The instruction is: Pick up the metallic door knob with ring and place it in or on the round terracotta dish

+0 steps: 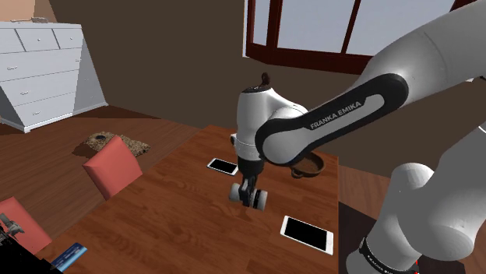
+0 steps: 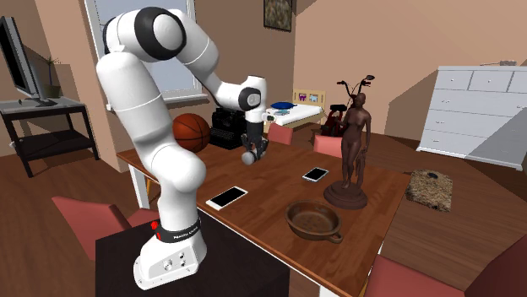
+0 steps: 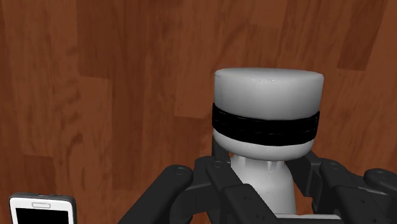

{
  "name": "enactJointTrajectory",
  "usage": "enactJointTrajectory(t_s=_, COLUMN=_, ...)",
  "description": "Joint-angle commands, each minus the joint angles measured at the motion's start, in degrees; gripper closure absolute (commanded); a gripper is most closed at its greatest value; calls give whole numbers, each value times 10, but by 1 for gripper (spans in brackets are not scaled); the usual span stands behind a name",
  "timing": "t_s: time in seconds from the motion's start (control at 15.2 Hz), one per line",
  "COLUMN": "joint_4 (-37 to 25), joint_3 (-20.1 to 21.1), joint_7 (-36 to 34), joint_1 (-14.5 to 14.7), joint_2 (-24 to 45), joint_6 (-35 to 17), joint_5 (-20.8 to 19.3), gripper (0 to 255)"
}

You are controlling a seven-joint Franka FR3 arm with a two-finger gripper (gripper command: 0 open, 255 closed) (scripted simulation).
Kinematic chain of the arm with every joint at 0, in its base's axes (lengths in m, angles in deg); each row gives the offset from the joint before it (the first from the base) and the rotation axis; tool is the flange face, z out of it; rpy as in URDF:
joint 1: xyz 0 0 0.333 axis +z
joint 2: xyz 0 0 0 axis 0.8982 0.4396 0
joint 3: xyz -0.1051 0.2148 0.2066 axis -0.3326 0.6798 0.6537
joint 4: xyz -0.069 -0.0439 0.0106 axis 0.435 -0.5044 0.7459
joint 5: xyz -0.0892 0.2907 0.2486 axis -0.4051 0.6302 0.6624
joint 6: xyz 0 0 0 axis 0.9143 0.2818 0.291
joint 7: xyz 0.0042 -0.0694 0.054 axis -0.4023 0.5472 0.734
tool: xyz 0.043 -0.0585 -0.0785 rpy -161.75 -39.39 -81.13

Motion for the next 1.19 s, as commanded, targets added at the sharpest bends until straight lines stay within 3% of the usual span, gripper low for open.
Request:
enactJointTrajectory(t_s=0.0, joint_4=-8, joint_3=-2, joint_7=1, joint_1=-1, joint_2=-9, joint_6=17, joint_5=0, gripper=255)
enactJointTrajectory(t_s=0.33, joint_4=-29, joint_3=-4, joint_7=0, joint_1=-1, joint_2=-29, joint_6=58, joint_5=-1, gripper=255)
enactJointTrajectory(t_s=1.12, joint_4=42, joint_3=-132, joint_7=169, joint_1=-86, joint_2=-111, joint_6=78, joint_5=-64, gripper=255)
